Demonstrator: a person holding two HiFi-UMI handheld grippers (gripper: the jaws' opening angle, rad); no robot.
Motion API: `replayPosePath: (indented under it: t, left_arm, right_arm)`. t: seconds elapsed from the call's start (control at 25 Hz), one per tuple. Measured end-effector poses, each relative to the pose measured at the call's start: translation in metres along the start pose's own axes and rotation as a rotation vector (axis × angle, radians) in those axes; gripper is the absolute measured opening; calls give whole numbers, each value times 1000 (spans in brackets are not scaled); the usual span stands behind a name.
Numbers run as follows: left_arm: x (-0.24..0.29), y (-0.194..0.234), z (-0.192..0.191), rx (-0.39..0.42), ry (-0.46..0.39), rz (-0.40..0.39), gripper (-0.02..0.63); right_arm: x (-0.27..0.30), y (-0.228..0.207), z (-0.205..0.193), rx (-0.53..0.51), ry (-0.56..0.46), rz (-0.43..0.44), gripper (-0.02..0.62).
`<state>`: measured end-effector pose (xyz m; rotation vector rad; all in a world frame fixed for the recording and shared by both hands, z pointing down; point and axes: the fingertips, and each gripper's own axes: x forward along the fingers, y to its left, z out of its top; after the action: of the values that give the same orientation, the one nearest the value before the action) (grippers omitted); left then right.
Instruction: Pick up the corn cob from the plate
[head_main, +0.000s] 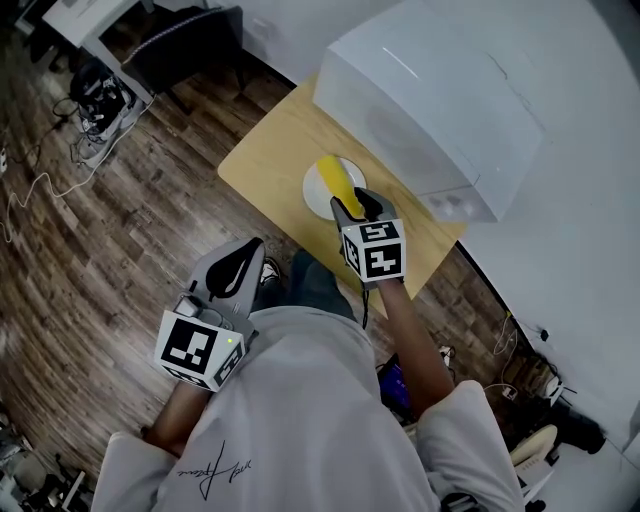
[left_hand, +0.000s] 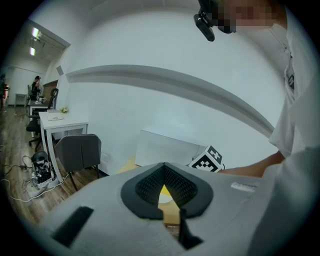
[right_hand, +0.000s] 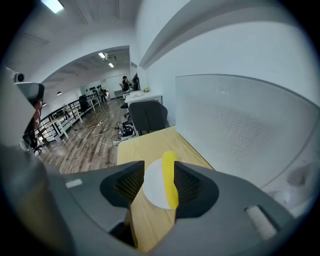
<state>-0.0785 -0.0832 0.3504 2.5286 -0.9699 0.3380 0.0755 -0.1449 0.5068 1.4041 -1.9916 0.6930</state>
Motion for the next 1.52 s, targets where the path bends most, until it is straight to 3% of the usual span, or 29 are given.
replayPosePath:
  t: [1.52]
  left_arm:
    - [6,22,-15,-111,52,73,-6]
  right_arm:
    - [87,-26,-43,-88,241,15,258]
